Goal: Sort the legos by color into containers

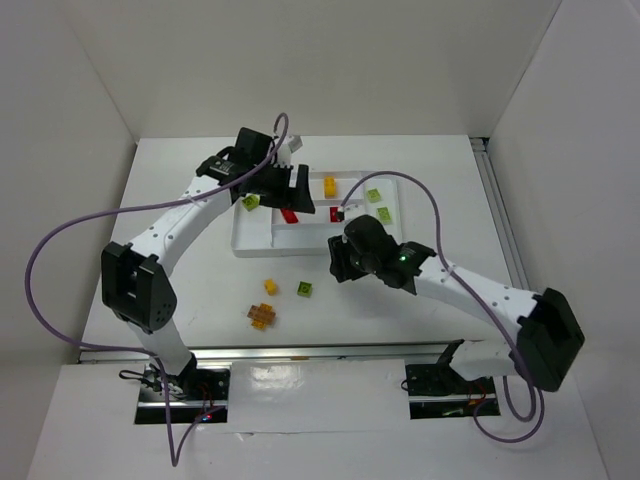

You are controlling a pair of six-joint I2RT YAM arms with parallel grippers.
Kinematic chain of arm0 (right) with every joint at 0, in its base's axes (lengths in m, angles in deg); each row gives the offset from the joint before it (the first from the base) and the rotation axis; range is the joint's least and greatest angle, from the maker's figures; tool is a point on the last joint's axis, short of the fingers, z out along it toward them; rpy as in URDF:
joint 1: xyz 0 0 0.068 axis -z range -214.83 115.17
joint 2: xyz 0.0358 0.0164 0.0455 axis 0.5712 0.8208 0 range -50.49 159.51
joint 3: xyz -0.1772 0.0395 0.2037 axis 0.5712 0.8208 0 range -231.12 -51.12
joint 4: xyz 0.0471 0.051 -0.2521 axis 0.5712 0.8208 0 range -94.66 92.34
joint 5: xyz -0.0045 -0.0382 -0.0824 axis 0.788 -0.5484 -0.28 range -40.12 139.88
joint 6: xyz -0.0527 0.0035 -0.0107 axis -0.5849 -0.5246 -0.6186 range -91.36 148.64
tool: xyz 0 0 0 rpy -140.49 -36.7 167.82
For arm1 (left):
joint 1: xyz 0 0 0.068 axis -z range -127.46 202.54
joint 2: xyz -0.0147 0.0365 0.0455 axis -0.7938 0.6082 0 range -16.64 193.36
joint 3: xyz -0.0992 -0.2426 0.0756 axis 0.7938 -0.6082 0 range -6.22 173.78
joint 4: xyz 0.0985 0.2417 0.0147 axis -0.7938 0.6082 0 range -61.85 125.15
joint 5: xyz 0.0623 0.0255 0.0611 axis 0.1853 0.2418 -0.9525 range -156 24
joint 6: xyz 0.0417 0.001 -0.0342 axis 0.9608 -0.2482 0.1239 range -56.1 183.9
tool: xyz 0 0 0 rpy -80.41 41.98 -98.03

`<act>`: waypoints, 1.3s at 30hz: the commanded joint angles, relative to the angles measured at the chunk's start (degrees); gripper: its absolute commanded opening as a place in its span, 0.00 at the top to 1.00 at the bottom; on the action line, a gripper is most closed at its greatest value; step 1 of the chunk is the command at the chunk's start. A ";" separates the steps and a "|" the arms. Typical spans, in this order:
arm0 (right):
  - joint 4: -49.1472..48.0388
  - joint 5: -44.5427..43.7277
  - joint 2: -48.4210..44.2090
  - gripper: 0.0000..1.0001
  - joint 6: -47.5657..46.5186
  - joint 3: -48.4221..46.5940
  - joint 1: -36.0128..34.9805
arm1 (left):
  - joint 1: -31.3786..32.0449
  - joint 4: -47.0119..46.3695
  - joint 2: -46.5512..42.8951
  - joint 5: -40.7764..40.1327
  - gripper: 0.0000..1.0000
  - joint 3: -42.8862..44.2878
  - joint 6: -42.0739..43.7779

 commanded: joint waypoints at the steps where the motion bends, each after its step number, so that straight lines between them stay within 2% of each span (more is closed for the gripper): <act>1: -0.86 1.03 -7.15 0.54 -3.58 -2.11 0.92 | 0.49 -3.59 0.53 20.02 0.13 0.38 3.67; 10: 0.90 -0.19 -11.38 0.54 -3.58 -2.81 0.93 | 2.16 -6.23 2.46 36.67 0.08 -0.77 4.72; 15: 0.90 -0.72 -11.38 0.54 -3.58 -2.81 0.93 | 4.18 -4.03 4.31 35.81 0.07 -1.30 6.65; 19: 0.90 -1.25 -12.69 0.54 -3.58 -2.81 0.93 | 4.80 -3.50 4.31 36.06 0.07 -5.24 7.18; 29: -0.16 -2.83 -12.70 0.54 -3.58 -3.34 1.46 | 5.93 -11.14 2.99 43.71 0.08 -12.45 2.71; 35: -1.21 -2.13 -12.09 0.54 -3.58 -3.34 1.46 | 6.47 -15.09 3.60 45.38 0.08 -12.46 0.24; 39: -1.21 -1.52 -12.09 0.54 -3.58 -3.86 1.46 | 6.47 -15.10 4.13 43.46 0.08 -11.94 -0.38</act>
